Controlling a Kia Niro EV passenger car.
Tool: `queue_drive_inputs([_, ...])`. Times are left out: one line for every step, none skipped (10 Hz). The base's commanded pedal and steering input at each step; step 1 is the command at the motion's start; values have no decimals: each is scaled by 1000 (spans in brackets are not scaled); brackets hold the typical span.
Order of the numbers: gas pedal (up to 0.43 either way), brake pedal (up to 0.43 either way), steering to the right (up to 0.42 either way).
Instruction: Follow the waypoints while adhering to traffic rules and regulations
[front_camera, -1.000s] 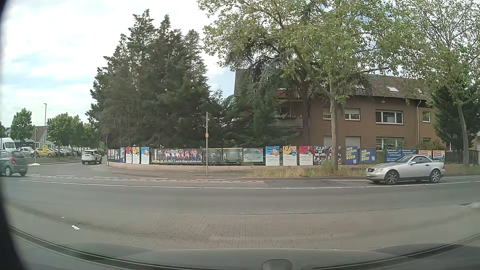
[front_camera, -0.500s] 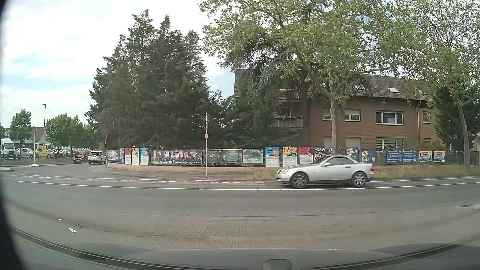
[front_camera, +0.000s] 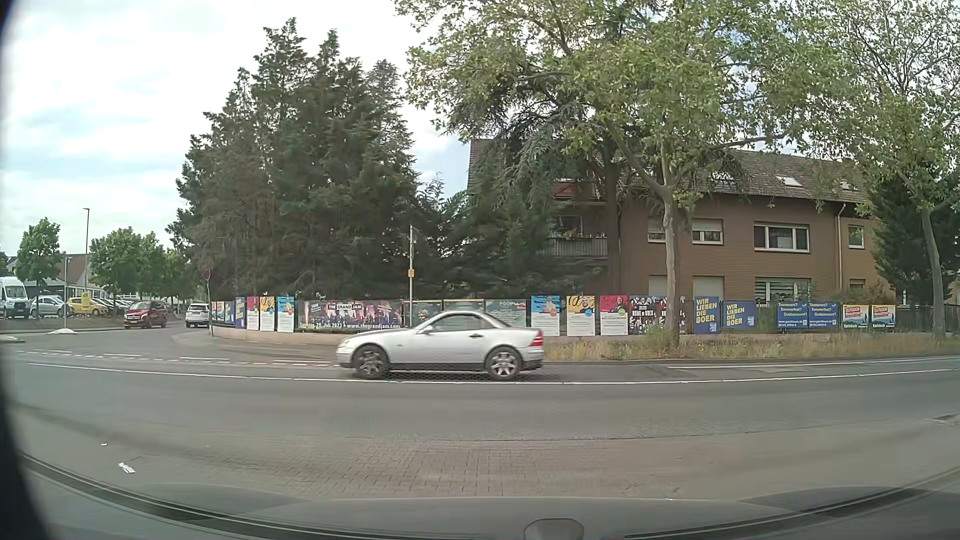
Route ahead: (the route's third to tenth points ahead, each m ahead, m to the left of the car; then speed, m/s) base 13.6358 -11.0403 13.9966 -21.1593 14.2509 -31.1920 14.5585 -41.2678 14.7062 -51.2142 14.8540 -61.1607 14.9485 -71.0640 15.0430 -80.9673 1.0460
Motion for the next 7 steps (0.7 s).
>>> queue_drive_inputs([118, 30, 35])
queue_drive_inputs([118, 30, 48])
queue_drive_inputs([118, 30, 60])
queue_drive_inputs([118, 30, 67])
queue_drive_inputs([118, 30, 75])
queue_drive_inputs([118, 30, 87])
queue_drive_inputs([118, 30, 101])
